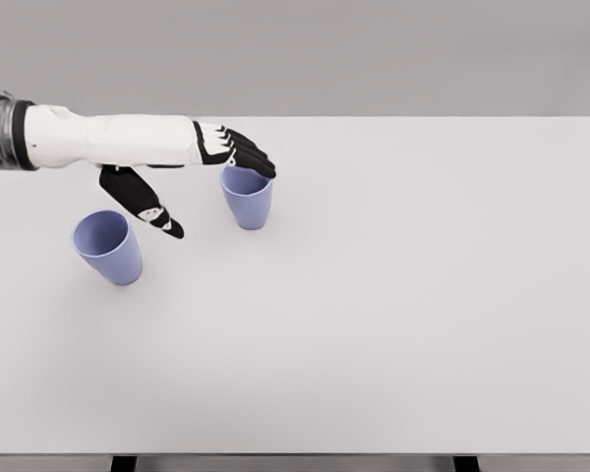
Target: Place the right cup on the left cup with left arm
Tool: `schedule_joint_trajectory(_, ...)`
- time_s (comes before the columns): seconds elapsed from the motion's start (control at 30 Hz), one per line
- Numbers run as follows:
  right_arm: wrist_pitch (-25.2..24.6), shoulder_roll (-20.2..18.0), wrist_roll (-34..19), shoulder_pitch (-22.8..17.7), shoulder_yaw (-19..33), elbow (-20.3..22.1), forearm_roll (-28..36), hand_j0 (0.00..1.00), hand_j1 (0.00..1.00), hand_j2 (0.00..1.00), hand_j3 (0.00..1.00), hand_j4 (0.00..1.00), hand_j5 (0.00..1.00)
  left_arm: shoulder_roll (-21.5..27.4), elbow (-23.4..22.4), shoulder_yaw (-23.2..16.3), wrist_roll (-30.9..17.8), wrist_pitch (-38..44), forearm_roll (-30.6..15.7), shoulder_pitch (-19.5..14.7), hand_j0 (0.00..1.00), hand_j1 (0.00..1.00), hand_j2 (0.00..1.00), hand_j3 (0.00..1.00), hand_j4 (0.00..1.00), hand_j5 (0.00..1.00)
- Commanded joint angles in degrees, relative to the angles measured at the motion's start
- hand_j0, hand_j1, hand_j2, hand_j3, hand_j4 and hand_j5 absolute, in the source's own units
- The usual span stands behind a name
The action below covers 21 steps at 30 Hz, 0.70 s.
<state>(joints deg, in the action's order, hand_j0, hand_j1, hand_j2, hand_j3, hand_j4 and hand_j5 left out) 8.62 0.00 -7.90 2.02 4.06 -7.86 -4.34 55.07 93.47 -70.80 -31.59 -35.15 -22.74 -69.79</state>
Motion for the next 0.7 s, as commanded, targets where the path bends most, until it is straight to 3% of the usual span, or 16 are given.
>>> schedule_joint_trajectory(0.0,-0.1,0.0,0.3,0.0,0.1,0.0,0.1,1.0,1.0,1.0,1.0,1.0,1.0,0.1,0.1,-0.3,0.0,0.1,-0.6,0.0,1.0,1.0,1.0,1.0,1.0,1.0)
schedule_joint_trajectory(0.03,-0.1,0.0,0.3,-0.2,0.0,-0.1,0.1,1.0,1.0,1.0,1.0,1.0,1.0,0.0,-0.6,-0.3,-0.1,0.1,-0.1,-0.2,1.0,1.0,1.0,1.0,1.0,1.0)
schedule_joint_trajectory(0.13,-0.1,0.0,0.1,-0.2,0.2,-0.2,0.1,1.0,1.0,1.0,1.0,1.0,1.0,-2.8,-9.8,0.0,-0.1,0.1,0.8,-1.3,1.0,1.0,1.0,1.0,1.0,1.0)
schedule_joint_trajectory(0.23,-0.1,0.0,0.0,-0.2,0.2,-0.2,0.1,1.0,1.0,1.0,1.0,1.0,1.0,-6.2,-16.2,0.7,0.0,0.1,5.4,-1.0,1.0,1.0,1.0,1.0,1.0,1.0)
schedule_joint_trajectory(0.33,-0.1,0.0,0.0,-0.2,0.0,-0.2,0.1,1.0,1.0,1.0,1.0,1.0,1.0,-12.4,-22.1,0.3,-0.1,0.1,7.6,-0.7,1.0,1.0,1.0,1.0,1.0,1.0)
schedule_joint_trajectory(0.5,-0.1,0.0,0.0,-0.2,0.1,-0.1,0.1,1.0,1.0,1.0,1.0,1.0,1.0,-15.2,-22.5,0.0,0.0,0.1,8.0,-0.4,1.0,1.0,1.0,1.0,1.0,1.0)
schedule_joint_trajectory(0.67,-0.1,0.0,0.0,-0.2,0.1,-0.2,0.1,1.0,1.0,1.0,1.0,1.0,1.0,-16.7,-22.9,0.7,0.2,0.1,9.0,2.8,1.0,1.0,1.0,1.0,1.0,1.0)
